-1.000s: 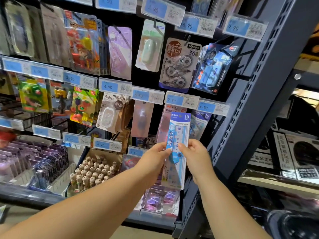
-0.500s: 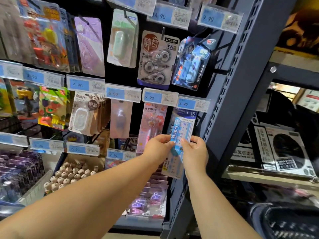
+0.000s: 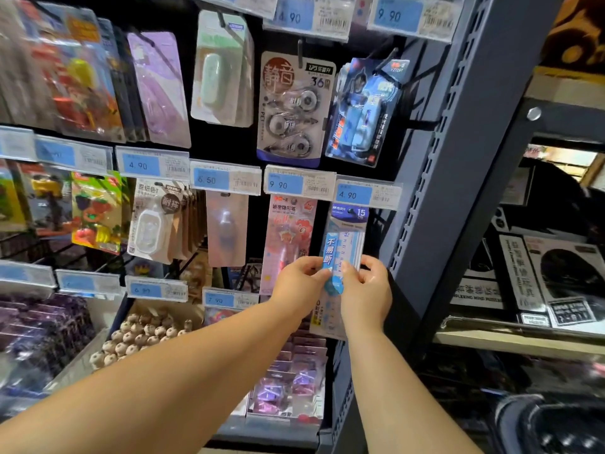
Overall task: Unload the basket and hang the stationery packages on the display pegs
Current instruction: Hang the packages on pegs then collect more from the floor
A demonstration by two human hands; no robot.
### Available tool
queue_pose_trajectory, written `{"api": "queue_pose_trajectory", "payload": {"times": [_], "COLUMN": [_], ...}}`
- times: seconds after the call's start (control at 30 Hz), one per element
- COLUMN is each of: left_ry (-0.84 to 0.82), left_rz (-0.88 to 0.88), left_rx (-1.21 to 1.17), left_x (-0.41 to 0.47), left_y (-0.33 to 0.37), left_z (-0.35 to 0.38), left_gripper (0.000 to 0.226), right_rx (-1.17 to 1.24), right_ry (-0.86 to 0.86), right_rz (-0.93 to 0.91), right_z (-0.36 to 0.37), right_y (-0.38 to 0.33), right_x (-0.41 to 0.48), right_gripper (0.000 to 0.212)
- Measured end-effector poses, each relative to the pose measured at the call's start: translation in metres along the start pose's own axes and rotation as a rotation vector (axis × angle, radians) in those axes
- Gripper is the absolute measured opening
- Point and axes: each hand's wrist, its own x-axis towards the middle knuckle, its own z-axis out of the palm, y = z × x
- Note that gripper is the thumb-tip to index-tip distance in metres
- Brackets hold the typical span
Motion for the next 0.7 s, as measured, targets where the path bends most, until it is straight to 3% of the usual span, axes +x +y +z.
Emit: {"api": "queue_pose_trajectory", "payload": {"times": [0.13, 0.37, 0.53, 0.63, 0.7], "left_ry": [0.006, 0.056, 0.044, -0.016, -0.041], "left_rz": [-0.001, 0.074, 0.048, 0.024, 0.008], "left_rx": [0.048, 0.371, 0.405, 0.31, 0.267], "left_x": [0.003, 0.015, 0.017, 0.008, -0.004], "left_y": [0.001, 0.001, -0.006, -0.019, -0.03], "left_z": [0.001, 0.003, -0.011, -0.031, -0.056], "left_gripper": [0.024, 0.028, 0.019, 0.01, 0.008], "right_rx": [-0.009, -0.055, -0.046, -0.051, -0.077], "right_ry": [0.029, 0.132, 0.224, 0.302, 0.327], "right_rz": [0.016, 0.058, 0.073, -0.02, -0.174], "right_z": [0.002, 0.009, 0.016, 0.02, 0.027], "right_y": [0.0, 0.0, 0.003, 0.002, -0.003], "right_x": [-0.001, 0.005, 0.005, -0.003, -0.013], "right_gripper": [0.028, 0.023, 0.031, 0.032, 0.02]}}
